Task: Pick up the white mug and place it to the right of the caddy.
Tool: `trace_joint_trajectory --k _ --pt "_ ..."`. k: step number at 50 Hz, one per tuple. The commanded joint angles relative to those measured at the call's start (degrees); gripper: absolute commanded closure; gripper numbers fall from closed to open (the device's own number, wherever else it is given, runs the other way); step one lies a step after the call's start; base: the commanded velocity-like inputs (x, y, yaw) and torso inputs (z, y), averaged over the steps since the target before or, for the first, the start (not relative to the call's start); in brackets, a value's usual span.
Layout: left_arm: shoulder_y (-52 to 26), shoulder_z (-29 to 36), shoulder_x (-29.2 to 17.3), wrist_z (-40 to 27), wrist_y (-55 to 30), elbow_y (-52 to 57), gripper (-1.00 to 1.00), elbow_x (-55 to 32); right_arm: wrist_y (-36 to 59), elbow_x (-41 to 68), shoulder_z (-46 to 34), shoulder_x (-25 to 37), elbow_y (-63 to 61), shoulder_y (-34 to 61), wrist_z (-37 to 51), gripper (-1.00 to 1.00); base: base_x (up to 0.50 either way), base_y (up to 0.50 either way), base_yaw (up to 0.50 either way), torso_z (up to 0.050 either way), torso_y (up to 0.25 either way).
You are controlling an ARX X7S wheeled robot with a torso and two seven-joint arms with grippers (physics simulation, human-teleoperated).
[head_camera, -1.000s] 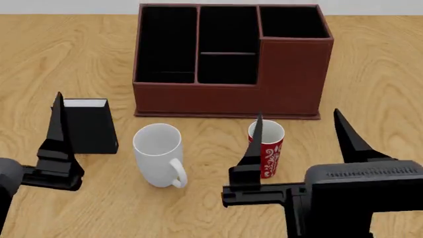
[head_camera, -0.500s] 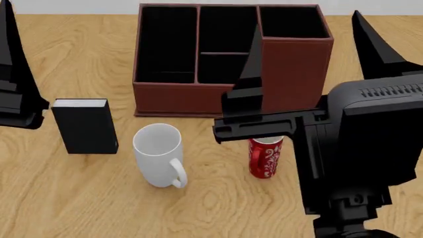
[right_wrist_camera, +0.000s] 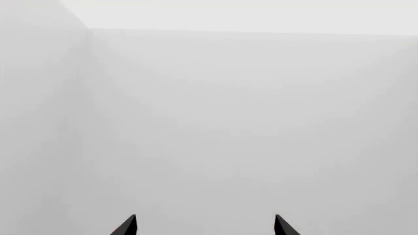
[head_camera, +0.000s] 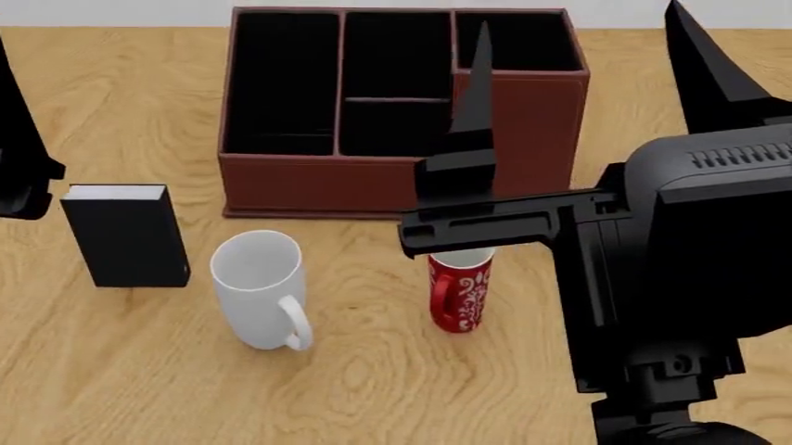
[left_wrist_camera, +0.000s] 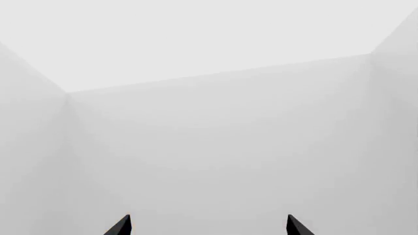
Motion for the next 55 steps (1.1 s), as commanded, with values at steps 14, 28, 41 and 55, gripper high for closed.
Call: trace_joint_trajectory --k 14,28,41,55 --pt "0.54 -0.12 -0.97 -1.0 0.3 -0.03 -1.0 -0.69 -1.5 0.61 -0.35 0.37 1.11 -0.02 0.75 -1.0 0.0 -0.22 0.0 0.0 0.0" --pt "0.48 -0.57 -1.32 -1.62 0.04 -0.15 -1.0 -1.14 -0.69 1.88 1.01 -0.2 0.62 0.4 1.82 -1.0 0.0 0.0 0.0 0.0 0.0" --pt "0.28 -0.8 -1.18 -1.84 0.31 -0.62 -1.0 -2.09 -0.93 2.68 1.17 0.0 1.26 0.37 2.02 -1.0 0.12 0.0 0.0 0.0 0.0" --pt "0.38 0.31 -1.55 -2.37 0.8 -1.17 -1.0 -2.24 -2.52 3.04 1.21 0.39 2.48 -0.42 2.04 -1.0 0.22 0.0 0.0 0.0 0.0"
